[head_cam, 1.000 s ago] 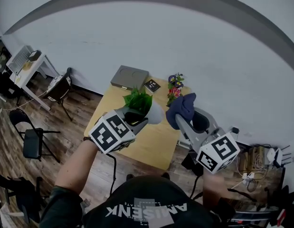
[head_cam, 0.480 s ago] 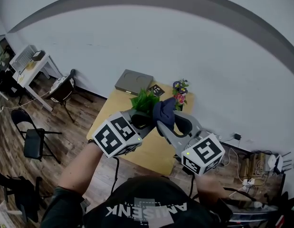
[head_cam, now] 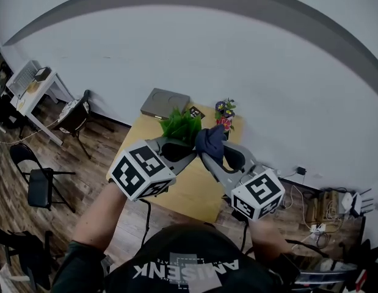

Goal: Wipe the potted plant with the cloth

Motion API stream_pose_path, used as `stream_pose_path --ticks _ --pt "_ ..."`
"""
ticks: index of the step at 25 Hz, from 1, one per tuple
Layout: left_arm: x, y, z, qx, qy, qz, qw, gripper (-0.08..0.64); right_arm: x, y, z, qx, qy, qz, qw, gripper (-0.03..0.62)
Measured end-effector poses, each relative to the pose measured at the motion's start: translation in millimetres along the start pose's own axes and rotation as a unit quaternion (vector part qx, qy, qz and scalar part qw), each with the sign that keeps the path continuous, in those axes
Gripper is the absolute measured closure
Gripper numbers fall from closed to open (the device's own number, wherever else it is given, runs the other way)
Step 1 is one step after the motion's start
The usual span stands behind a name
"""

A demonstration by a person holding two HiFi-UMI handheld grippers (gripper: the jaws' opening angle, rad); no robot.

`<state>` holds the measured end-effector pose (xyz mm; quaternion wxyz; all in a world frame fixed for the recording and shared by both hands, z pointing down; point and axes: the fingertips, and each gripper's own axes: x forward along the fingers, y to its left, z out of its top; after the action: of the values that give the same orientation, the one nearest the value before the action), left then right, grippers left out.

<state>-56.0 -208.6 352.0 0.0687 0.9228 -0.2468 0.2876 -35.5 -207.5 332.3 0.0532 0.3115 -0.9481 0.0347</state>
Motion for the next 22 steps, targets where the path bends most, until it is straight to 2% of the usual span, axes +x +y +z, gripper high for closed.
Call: stream_pose_path --ticks 12,16,19,22 --pt "-14 -36 2 0.014 -0.018 -0.016 0.9996 0.554 -37 -9 -50 0.04 0.034 -0.046 0.998 0.46" --pt "-21 -37 3 0.012 -0.032 0.0 0.9994 0.554 -49 -19 -66 0.052 0.052 -0.063 0.995 0.46" --pt "-25 -38 -1 0.032 -0.027 0.018 0.999 0.554 -60 -24 -60 0.059 0.045 -0.07 0.995 0.46" --pt "-29 -43 -5 0.05 -0.032 0.017 0.9981 0.554 -63 -17 -34 0.049 0.023 -0.059 0.997 0.46"
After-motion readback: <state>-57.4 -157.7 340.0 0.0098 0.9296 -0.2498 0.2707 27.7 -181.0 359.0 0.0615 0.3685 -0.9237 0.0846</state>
